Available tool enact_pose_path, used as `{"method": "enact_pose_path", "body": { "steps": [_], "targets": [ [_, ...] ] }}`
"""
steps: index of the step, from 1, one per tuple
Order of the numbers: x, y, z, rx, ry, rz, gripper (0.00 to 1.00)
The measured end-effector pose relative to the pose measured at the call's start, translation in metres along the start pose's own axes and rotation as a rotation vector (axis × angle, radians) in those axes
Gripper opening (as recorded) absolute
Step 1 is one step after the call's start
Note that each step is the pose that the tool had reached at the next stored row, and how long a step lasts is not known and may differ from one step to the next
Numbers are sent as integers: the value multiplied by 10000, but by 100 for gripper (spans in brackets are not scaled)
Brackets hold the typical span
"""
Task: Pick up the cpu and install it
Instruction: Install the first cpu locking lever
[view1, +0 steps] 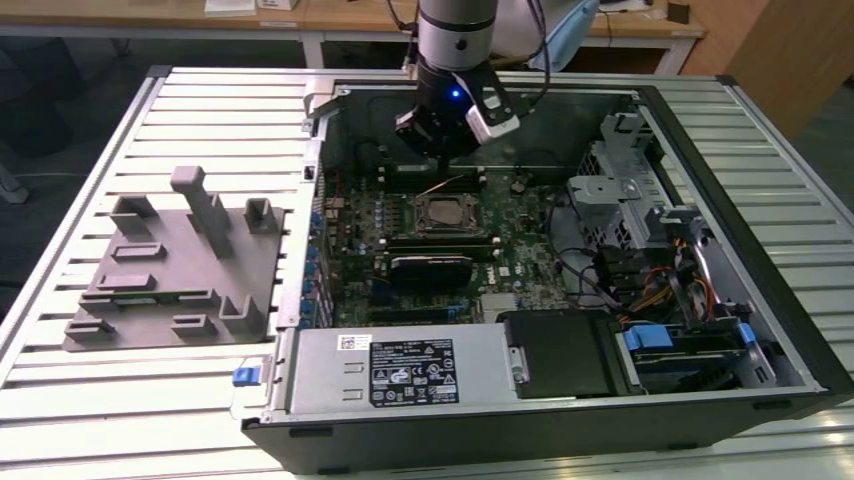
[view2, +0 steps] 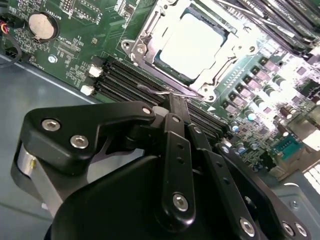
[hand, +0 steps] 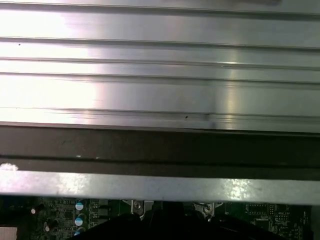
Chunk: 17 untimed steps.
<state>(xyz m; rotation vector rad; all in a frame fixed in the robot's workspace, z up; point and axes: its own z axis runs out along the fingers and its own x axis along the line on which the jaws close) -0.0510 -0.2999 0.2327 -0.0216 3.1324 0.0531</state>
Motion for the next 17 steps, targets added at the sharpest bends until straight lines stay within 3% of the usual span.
{"method": "enact_pose_path", "body": {
  "steps": [17],
  "targets": [
    [-77,24,90,5,2,-4,11]
  ]
}}
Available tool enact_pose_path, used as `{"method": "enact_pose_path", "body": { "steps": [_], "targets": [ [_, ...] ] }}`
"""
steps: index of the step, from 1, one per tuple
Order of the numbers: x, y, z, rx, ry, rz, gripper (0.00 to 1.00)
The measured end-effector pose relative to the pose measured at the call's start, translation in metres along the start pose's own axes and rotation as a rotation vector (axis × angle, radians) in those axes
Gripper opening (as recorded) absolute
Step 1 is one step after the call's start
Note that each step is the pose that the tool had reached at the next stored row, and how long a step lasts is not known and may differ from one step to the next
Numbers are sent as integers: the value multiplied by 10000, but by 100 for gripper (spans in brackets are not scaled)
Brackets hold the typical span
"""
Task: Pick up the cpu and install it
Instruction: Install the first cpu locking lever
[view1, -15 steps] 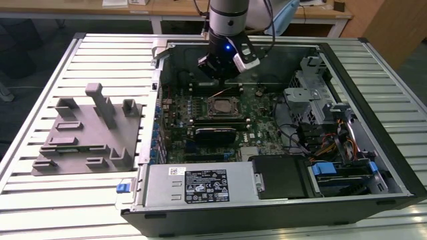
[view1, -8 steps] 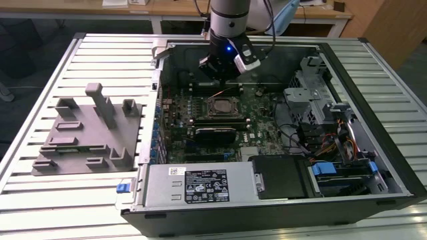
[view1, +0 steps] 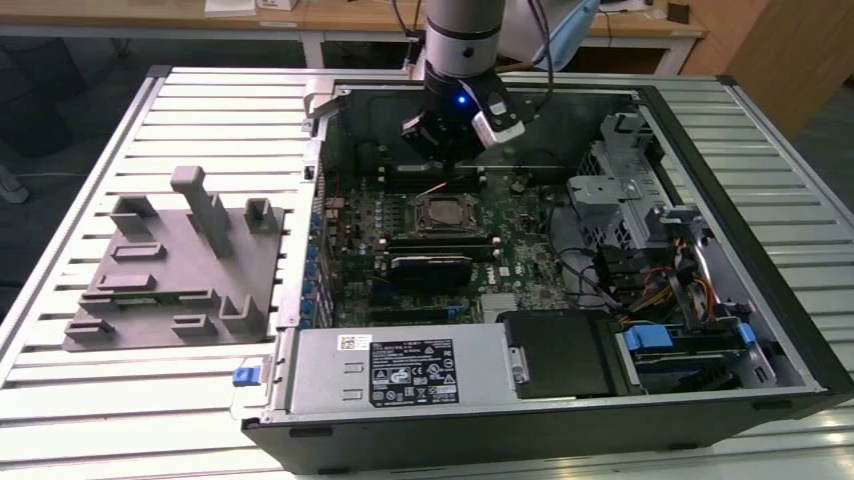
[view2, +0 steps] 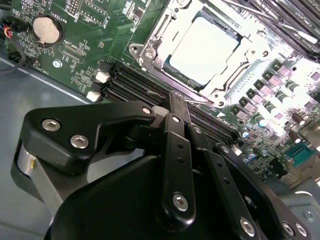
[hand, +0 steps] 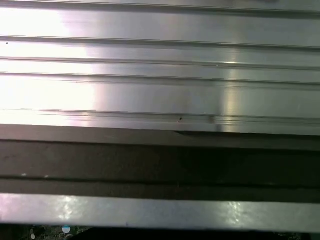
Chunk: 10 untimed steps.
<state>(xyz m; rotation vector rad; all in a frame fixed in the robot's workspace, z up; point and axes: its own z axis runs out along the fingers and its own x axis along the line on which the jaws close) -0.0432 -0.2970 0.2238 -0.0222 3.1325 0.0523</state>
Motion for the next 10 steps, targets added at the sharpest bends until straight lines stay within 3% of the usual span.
{"method": "enact_pose_path", "body": {
  "steps": [10],
  "targets": [
    [-65,2,89,0,0,-3,11]
  ]
}}
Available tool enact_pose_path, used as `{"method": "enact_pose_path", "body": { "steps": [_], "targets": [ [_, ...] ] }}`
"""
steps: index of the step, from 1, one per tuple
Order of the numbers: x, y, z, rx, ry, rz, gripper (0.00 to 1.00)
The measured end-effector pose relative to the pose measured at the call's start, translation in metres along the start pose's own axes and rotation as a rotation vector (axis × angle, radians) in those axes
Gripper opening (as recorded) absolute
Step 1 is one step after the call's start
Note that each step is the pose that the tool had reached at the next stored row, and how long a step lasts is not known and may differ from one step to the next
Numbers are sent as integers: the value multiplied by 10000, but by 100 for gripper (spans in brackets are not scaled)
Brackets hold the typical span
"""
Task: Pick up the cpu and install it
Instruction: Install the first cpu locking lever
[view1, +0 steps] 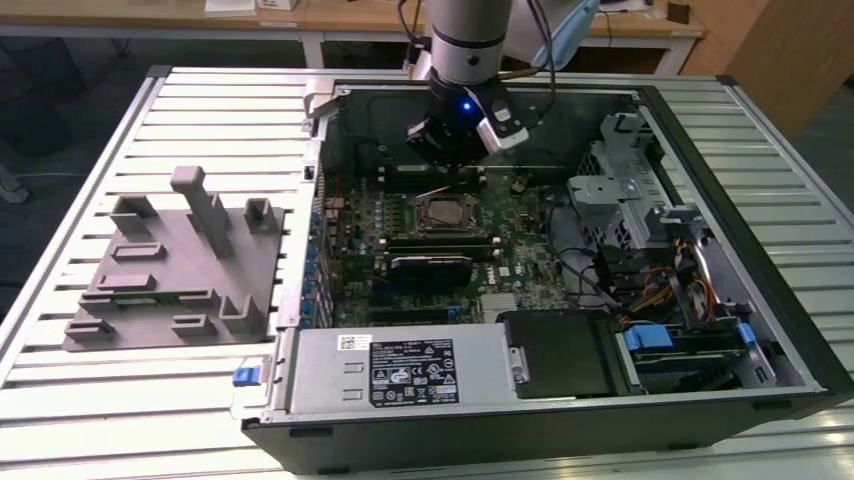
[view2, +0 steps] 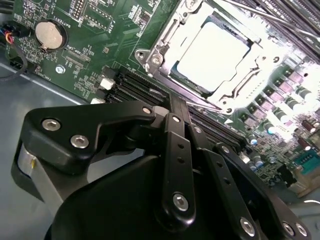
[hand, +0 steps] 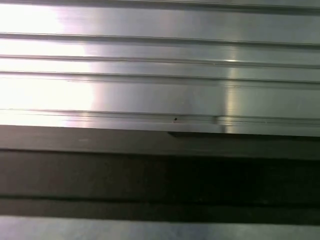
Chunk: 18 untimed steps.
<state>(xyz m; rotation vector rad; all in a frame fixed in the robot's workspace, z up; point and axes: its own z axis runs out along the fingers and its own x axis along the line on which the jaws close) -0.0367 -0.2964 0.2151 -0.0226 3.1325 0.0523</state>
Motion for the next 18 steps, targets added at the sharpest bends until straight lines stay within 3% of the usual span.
{"method": "enact_pose_path", "body": {
  "steps": [11,18],
  "targets": [
    [-44,-4,102,-1,11,1,11],
    [-82,-7,147,-2,115,4,11]
  ]
}}
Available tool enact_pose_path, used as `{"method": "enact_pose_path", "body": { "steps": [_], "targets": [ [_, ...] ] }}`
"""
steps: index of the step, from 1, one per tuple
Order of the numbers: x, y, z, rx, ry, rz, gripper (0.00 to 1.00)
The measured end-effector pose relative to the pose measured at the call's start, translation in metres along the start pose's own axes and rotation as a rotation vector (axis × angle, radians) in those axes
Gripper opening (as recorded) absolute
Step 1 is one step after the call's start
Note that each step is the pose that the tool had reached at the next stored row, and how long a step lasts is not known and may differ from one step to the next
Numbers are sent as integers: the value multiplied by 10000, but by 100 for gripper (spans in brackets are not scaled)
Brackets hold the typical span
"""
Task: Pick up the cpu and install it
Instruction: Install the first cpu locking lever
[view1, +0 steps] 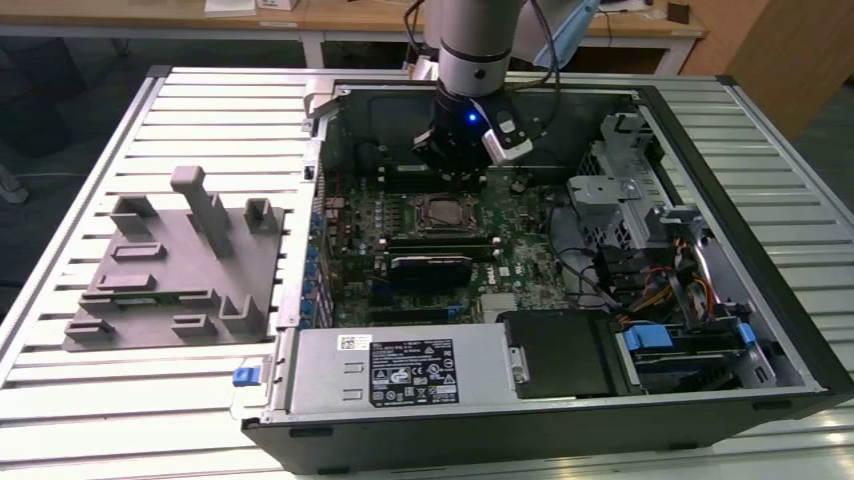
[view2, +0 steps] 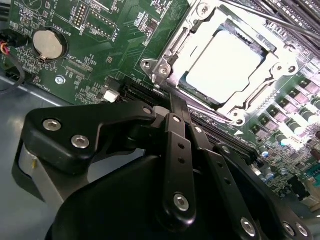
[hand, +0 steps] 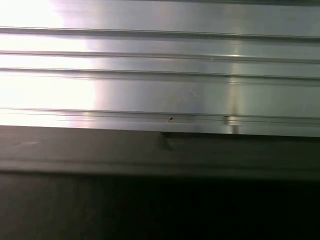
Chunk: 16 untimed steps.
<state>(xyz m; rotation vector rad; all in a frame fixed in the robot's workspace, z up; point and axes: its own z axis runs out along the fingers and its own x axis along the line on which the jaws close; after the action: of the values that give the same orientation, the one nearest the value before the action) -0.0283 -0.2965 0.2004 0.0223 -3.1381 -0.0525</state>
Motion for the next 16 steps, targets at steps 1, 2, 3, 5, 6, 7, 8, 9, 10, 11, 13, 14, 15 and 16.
{"method": "enact_pose_path", "body": {
  "steps": [1,2,3,5,6,7,8,9,10,11,13,14,15,16],
  "targets": [
    [-2,-1,8,0,8,1,11],
    [-4,-1,15,1,13,1,11],
    [-5,-1,20,0,14,1,11],
    [-7,-2,23,2,15,1,11],
    [-7,-2,23,2,16,2,11],
    [-8,-1,23,0,16,1,11],
    [-8,-1,18,1,16,1,11],
    [-8,0,12,-2,15,1,11],
    [-8,0,3,-1,16,1,11],
    [-8,0,-6,-1,16,1,11],
    [-8,1,-16,-2,17,1,11],
    [-8,1,-16,-1,16,1,11],
    [-8,1,-16,14,16,1,11],
    [-8,0,-16,50,18,1,11]
  ]
}}
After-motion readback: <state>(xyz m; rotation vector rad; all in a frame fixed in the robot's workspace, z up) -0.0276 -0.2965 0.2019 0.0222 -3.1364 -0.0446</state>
